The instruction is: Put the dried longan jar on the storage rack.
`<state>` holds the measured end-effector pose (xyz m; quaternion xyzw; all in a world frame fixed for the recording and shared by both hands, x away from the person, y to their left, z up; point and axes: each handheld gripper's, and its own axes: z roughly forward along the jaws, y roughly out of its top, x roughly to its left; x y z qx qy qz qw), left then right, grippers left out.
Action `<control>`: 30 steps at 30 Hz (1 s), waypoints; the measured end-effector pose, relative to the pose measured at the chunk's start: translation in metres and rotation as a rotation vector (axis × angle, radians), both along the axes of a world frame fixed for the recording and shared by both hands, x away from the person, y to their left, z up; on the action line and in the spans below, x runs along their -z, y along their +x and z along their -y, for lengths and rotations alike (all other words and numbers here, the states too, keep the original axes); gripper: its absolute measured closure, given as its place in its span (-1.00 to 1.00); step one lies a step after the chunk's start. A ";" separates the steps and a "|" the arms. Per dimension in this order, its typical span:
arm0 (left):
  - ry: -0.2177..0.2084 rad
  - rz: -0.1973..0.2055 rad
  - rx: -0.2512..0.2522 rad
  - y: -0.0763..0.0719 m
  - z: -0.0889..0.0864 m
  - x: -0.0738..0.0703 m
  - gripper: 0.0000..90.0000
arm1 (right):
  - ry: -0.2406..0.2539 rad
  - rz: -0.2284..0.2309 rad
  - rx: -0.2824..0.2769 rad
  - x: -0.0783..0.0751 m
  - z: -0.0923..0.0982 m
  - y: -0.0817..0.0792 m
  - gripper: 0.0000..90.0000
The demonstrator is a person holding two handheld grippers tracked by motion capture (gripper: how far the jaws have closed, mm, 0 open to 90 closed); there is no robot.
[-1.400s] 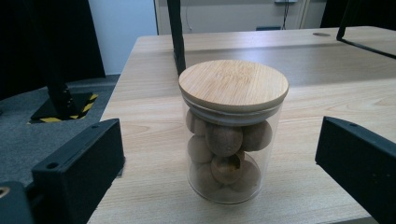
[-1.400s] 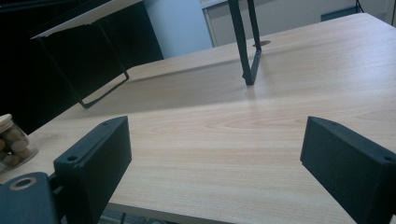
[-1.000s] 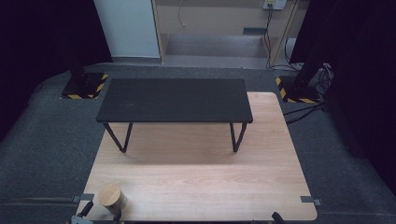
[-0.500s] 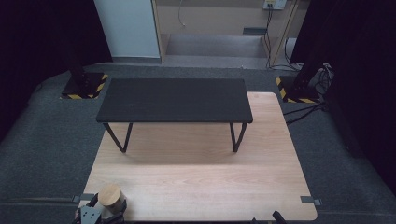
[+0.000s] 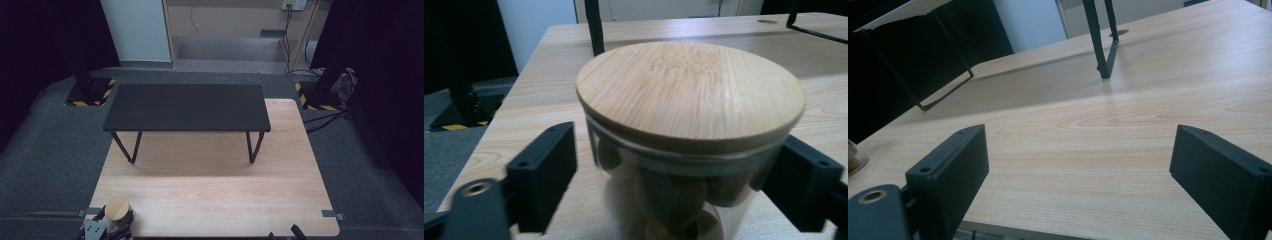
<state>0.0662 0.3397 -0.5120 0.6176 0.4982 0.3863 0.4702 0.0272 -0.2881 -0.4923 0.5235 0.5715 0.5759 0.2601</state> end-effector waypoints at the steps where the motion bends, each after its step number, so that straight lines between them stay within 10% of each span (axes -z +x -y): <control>1: 0.001 0.004 0.009 -0.001 0.000 0.000 -0.54 | -0.001 0.000 -0.001 0.000 0.000 0.000 -0.80; 16: -0.026 -0.028 0.025 -0.003 -0.007 -0.017 -0.45 | 0.003 0.004 -0.002 -0.002 0.001 -0.001 -0.80; 30: -0.061 -0.006 0.074 -0.003 -0.027 -0.073 -0.45 | -0.002 0.007 -0.019 -0.004 -0.003 0.003 -0.80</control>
